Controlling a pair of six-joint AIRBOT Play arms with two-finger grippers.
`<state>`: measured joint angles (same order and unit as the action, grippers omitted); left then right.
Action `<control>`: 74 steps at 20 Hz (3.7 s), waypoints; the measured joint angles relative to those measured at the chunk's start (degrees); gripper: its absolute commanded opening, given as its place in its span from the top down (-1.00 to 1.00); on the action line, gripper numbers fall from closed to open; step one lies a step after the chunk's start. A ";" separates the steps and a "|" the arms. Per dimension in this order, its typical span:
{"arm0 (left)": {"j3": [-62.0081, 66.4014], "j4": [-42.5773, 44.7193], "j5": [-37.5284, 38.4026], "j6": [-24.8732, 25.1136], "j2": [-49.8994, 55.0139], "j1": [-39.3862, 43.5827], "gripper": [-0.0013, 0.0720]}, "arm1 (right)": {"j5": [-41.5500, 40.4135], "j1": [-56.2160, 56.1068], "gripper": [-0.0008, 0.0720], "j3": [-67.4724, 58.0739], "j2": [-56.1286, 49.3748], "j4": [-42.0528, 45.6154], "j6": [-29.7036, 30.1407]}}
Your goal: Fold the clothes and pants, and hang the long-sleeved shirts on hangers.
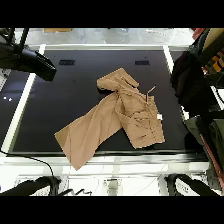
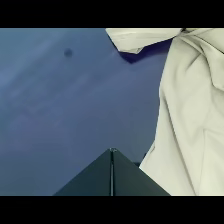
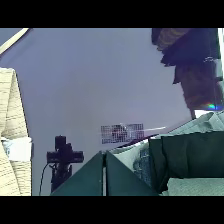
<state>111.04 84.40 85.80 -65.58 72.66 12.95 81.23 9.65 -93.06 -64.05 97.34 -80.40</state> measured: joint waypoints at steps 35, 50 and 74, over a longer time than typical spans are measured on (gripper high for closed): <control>-0.22 -0.20 0.83 0.00 2.95 0.00 0.93 | 1.27 17.27 -0.18 39.08 -2.84 -29.42 18.43; -5.40 -10.64 0.11 0.00 8.11 -12.41 0.94 | -3.76 21.88 -0.07 54.73 -20.09 -44.94 27.34; -83.67 -22.80 -6.62 0.00 -14.56 -35.12 -0.77 | -9.70 21.88 0.88 54.82 -21.35 -60.37 43.95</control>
<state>27.38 61.60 79.18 -65.58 58.11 -22.17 71.53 31.53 -38.24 -85.41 36.97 -36.45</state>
